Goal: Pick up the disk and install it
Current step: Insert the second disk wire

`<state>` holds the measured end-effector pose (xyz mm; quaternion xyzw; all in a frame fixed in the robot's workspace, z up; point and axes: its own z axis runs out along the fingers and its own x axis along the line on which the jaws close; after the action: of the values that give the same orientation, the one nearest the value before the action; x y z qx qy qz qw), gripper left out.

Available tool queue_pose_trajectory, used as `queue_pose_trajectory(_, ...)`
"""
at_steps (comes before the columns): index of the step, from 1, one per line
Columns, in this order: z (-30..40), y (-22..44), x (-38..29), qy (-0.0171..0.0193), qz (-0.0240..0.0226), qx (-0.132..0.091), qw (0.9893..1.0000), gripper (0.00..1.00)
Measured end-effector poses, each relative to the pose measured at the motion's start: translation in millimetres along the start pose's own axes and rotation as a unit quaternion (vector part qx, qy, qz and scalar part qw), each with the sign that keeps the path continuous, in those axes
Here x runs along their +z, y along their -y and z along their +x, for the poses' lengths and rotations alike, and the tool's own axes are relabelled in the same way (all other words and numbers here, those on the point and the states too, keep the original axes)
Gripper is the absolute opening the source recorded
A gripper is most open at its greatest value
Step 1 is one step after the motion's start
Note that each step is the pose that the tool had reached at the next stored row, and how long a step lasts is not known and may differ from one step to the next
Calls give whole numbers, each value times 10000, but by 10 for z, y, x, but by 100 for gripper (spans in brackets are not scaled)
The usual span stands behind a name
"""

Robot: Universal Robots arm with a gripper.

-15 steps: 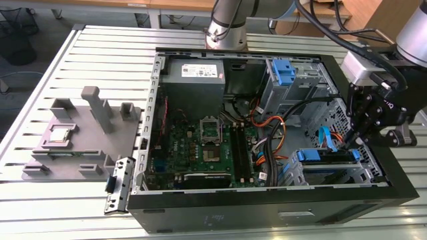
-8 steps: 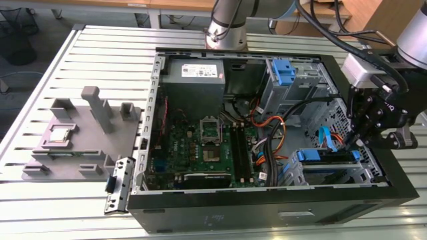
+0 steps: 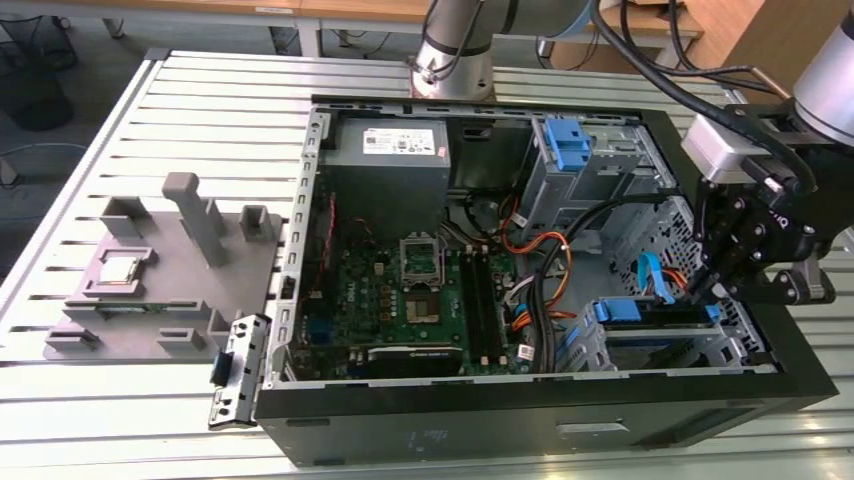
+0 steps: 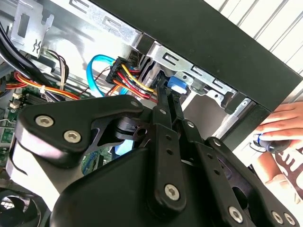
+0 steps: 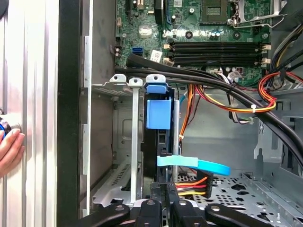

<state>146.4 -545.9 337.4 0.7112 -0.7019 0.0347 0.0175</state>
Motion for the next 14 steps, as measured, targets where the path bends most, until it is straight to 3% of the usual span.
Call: queue_pose_trajectory(14,4,0,21,3,0,0,10000,18)
